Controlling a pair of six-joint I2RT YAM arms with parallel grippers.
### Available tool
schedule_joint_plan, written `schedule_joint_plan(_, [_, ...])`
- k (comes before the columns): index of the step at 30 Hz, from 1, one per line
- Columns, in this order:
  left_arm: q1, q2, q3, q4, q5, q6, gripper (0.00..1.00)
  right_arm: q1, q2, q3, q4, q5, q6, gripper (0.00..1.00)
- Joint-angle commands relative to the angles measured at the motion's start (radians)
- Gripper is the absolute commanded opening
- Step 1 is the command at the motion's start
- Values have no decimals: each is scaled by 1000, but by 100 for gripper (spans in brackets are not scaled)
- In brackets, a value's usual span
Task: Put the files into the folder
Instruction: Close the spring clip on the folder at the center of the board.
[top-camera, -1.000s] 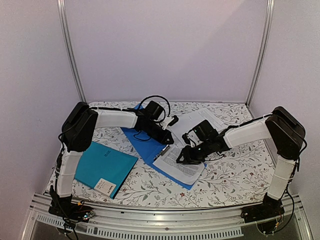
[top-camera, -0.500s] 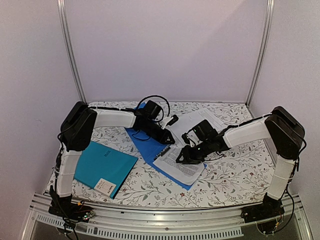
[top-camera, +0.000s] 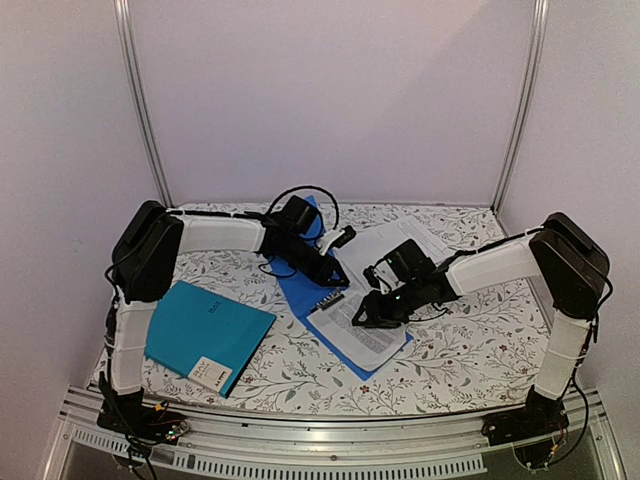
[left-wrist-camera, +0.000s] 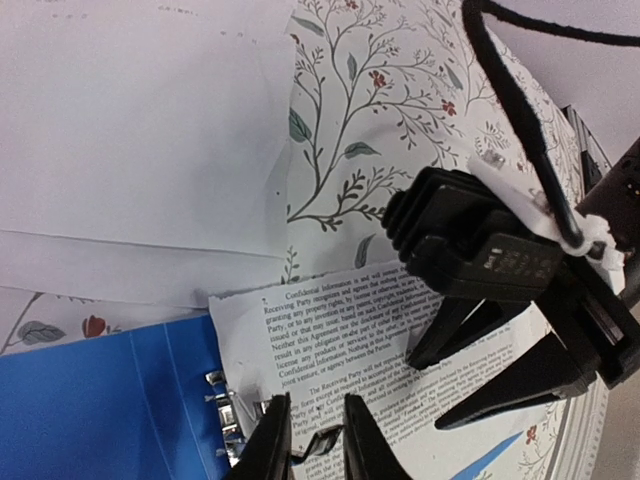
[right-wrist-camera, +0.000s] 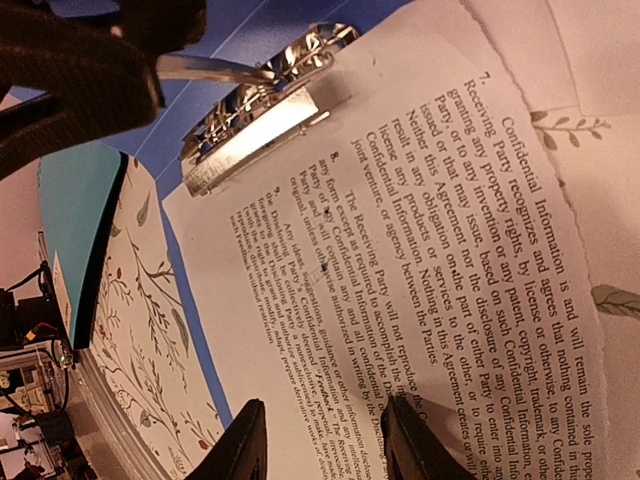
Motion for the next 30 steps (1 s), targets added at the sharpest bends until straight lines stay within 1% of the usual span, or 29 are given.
schedule_joint_plan(1, [4,-47,-31,-58,24,45,18,-1,66,-18,-106,73,1,41])
schedule_joint_plan(10, [7,-87,-117,-57,-17,58,22,0,67,-18,-108,76,2,41])
schedule_joint_plan(18, [9,-123,-182,-34,-40,64,29,-1,66,-18,-113,77,2,41])
schedule_joint_plan(21, [11,-147,-210,-22,-55,65,37,-1,67,-18,-114,77,2,41])
schedule_joint_plan(24, [12,-170,-219,-13,-81,64,48,-1,67,-18,-114,78,2,41])
schedule_joint_plan(26, [12,-185,-219,-4,-92,60,53,-1,68,-18,-114,77,2,41])
schedule_joint_plan(30, [12,-202,-214,17,-107,36,58,-1,67,-18,-116,80,2,41])
